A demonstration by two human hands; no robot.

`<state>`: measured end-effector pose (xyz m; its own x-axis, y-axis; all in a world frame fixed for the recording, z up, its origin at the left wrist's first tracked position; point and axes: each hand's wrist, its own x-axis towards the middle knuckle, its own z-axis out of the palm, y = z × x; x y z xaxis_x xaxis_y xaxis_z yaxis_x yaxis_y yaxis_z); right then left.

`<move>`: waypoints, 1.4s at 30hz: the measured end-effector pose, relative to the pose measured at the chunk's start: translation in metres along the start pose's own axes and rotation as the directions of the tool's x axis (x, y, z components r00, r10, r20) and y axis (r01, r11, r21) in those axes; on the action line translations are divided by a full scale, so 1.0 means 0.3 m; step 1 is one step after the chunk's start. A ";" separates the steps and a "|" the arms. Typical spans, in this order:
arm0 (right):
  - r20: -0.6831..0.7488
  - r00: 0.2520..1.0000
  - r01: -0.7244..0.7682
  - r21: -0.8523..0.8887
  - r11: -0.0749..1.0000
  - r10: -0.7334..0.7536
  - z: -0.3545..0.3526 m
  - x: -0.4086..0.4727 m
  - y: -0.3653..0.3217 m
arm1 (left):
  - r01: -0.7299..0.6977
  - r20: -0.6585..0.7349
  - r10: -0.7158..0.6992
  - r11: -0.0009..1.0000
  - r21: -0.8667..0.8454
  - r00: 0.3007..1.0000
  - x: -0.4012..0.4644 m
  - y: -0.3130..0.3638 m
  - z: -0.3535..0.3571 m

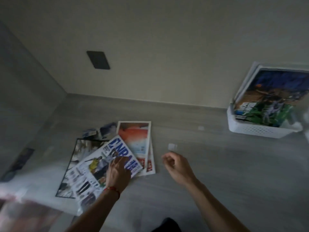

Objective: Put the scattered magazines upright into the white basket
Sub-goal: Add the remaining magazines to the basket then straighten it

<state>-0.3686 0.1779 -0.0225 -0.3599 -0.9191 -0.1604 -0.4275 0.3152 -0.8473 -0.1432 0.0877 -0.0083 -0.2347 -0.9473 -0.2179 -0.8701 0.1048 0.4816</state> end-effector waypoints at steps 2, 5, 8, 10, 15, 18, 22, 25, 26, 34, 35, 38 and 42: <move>0.119 0.993 0.024 -0.048 0.999 -0.018 0.161 0.000 -0.079 | 0.032 -0.002 -0.032 0.990 0.140 0.999 0.018 -0.138 -0.048; 0.201 0.979 0.038 -0.127 0.991 -0.012 0.357 0.003 -0.152 | 0.056 0.075 -0.074 0.974 0.221 0.994 0.073 -0.307 -0.094; 0.146 0.987 -0.036 -0.219 0.975 0.069 0.473 0.006 -0.180 | 0.032 0.105 -0.059 0.970 0.240 0.993 0.161 -0.430 -0.137; 0.063 0.991 -0.093 -0.269 0.959 0.114 0.504 0.010 -0.187 | -0.001 0.141 -0.039 0.962 0.272 0.989 0.215 -0.476 -0.156; -0.004 0.976 -0.213 -0.206 0.955 0.217 0.511 0.004 -0.186 | -0.064 0.173 0.011 0.950 0.305 0.985 0.288 -0.492 -0.177; 0.003 0.963 -0.266 -0.134 0.955 0.268 0.485 -0.005 -0.155 | -0.049 0.139 0.019 0.975 0.215 0.990 0.326 -0.445 -0.219; -0.092 0.904 -0.414 0.061 0.908 0.418 0.405 -0.028 -0.094 | -0.265 0.170 0.241 0.955 0.135 0.955 0.314 -0.330 -0.245; -0.146 0.837 -0.492 0.222 0.842 0.527 0.334 -0.053 -0.042 | -0.387 0.165 0.368 0.916 0.105 0.915 0.290 -0.208 -0.266; -0.160 0.809 -0.509 0.290 0.810 0.565 0.310 -0.062 -0.025 | -0.420 0.171 0.405 0.906 0.059 0.898 0.281 -0.160 -0.269; -0.048 0.832 -0.387 0.662 0.642 0.552 0.032 -0.137 0.079 | -0.334 0.113 0.423 0.829 -0.449 0.899 0.227 0.213 -0.153; -0.091 0.843 -0.345 0.665 0.663 0.531 -0.018 -0.148 0.093 | -0.297 0.125 0.410 0.810 -0.506 0.904 0.218 0.258 -0.125; -0.238 0.861 -0.259 0.555 0.791 0.449 -0.212 -0.178 0.143 | -0.202 0.205 0.384 0.786 -0.584 0.900 0.175 0.420 -0.043; -0.374 0.860 -0.230 0.324 0.918 0.348 -0.525 -0.193 0.236 | -0.252 0.170 0.412 0.781 -0.571 0.895 0.135 0.670 0.076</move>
<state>-0.5088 0.2907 0.0066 -0.7679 -0.5926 -0.2433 -0.0409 0.4244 -0.9045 -0.3375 0.0774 0.0604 -0.6423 -0.7535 -0.1404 -0.3729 0.1472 0.9161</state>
